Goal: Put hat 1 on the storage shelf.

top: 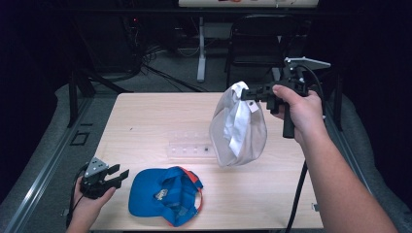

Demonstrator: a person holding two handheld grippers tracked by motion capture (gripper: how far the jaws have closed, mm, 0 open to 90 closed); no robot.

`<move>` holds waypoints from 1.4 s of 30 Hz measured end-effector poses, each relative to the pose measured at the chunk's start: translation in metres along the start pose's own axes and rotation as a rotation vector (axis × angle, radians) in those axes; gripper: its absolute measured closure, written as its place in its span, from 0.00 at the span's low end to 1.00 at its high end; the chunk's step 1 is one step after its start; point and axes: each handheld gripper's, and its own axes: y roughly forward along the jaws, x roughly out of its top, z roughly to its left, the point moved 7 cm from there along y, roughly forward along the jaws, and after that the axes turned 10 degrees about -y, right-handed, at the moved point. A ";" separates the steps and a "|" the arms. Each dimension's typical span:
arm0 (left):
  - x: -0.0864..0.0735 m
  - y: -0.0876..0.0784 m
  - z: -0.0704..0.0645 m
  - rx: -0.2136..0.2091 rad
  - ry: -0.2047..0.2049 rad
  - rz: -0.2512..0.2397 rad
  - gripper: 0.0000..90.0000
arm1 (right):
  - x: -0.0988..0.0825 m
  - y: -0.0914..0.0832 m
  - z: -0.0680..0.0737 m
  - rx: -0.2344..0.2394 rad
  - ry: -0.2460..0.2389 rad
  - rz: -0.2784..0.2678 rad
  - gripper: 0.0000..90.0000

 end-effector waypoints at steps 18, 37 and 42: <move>0.012 -0.002 -0.016 -0.018 0.029 -0.040 0.63 | 0.020 0.043 0.003 0.013 0.037 -0.032 0.91; 0.086 0.029 -0.134 -0.179 0.246 -0.095 0.61 | 0.023 0.094 0.018 0.058 0.031 -0.025 0.91; 0.093 0.035 -0.154 -0.202 0.276 -0.095 0.58 | 0.022 0.103 0.021 0.065 0.028 -0.020 0.91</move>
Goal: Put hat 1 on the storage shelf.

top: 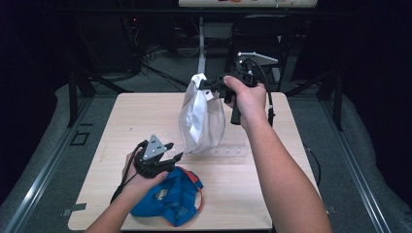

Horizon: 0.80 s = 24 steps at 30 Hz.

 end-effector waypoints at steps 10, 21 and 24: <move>0.003 0.031 -0.021 0.043 0.101 0.062 0.71 | -0.002 0.004 0.004 0.004 -0.009 -0.001 0.91; 0.003 0.026 0.013 -0.008 0.018 0.085 0.94 | -0.007 0.003 -0.001 -0.004 -0.013 -0.001 0.91; 0.000 0.025 0.016 -0.012 0.013 0.080 0.95 | -0.007 0.005 -0.003 -0.007 -0.013 0.000 0.91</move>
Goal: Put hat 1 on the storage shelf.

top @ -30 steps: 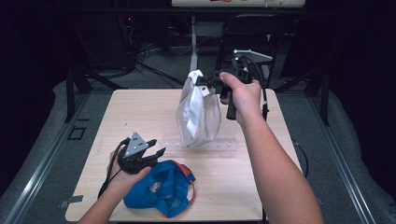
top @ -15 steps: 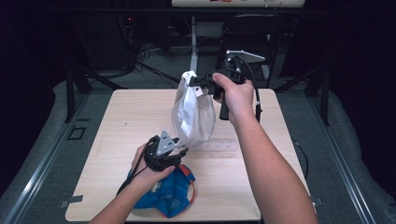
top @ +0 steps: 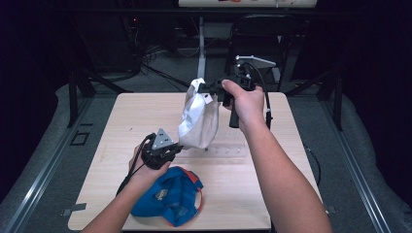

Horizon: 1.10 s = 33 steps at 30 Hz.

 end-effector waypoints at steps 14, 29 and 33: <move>-0.020 0.009 0.017 -0.069 -0.084 -0.015 0.94 | -0.010 0.020 -0.010 -0.010 0.006 0.035 0.91; -0.041 0.013 0.024 -0.055 -0.185 0.007 0.95 | -0.025 0.032 -0.033 -0.061 0.003 0.083 0.90; -0.052 0.022 0.026 -0.058 -0.208 0.041 0.95 | -0.033 0.040 -0.045 -0.101 -0.007 0.121 0.90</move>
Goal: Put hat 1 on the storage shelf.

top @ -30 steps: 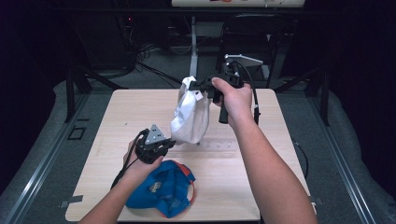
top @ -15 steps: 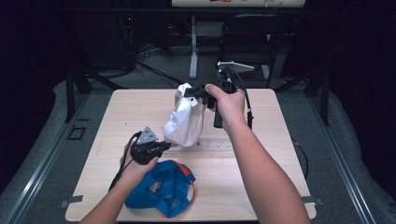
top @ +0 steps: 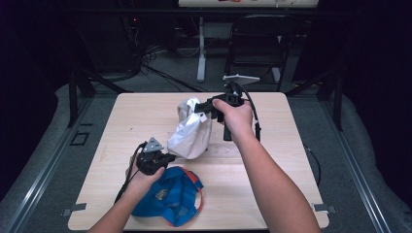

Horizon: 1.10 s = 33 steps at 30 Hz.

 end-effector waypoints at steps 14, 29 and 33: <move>0.000 -0.023 -0.009 0.013 0.045 -0.074 0.75 | -0.013 -0.038 -0.011 -0.017 -0.108 -0.080 0.75; -0.029 -0.065 0.038 0.131 -0.029 -0.095 0.59 | -0.095 -0.070 -0.069 -0.109 -0.191 -0.091 0.71; -0.037 -0.073 0.044 0.131 -0.054 -0.089 0.57 | -0.121 -0.068 -0.078 -0.137 -0.223 -0.096 0.71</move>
